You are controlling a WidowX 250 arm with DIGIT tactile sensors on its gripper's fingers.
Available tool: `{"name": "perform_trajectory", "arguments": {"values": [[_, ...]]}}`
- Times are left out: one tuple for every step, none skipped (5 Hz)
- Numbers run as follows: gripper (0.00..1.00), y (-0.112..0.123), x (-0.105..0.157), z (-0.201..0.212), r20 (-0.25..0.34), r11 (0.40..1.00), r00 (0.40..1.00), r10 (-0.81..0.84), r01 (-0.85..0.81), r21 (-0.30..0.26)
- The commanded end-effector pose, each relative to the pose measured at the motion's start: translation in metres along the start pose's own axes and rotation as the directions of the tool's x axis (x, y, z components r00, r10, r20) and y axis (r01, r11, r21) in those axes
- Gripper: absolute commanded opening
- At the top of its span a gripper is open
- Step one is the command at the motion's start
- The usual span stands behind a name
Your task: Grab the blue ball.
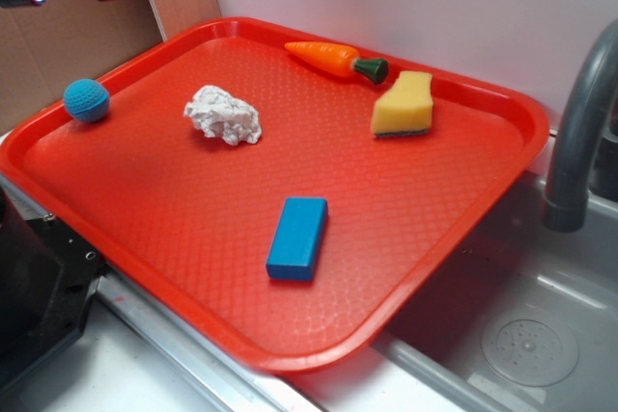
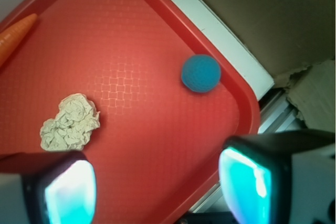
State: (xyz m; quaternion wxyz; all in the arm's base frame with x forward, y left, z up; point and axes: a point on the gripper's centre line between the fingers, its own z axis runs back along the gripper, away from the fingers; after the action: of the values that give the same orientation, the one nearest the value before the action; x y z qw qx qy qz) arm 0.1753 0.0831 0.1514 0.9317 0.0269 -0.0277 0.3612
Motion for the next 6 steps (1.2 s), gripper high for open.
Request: {"name": "perform_trajectory", "arguments": {"values": [[1.0, 0.009, 0.002, 0.007, 0.026, 1.0, 1.0, 0.006, -0.006, -0.004], [1.0, 0.007, 0.014, -0.014, 0.094, 0.966, 0.962, 0.257, -0.256, -0.016], [1.0, 0.023, 0.023, -0.038, 0.15, 0.87, 0.857, 0.493, -0.489, -0.068], [1.0, 0.044, 0.027, -0.054, 0.2, 0.726, 0.706, 0.679, -0.686, -0.04], [1.0, 0.07, 0.028, -0.077, 0.189, 0.618, 0.61, 0.77, -0.786, 0.021], [1.0, 0.078, 0.04, -0.095, 0.2, 0.678, 0.674, 0.711, -0.733, 0.059]]}}
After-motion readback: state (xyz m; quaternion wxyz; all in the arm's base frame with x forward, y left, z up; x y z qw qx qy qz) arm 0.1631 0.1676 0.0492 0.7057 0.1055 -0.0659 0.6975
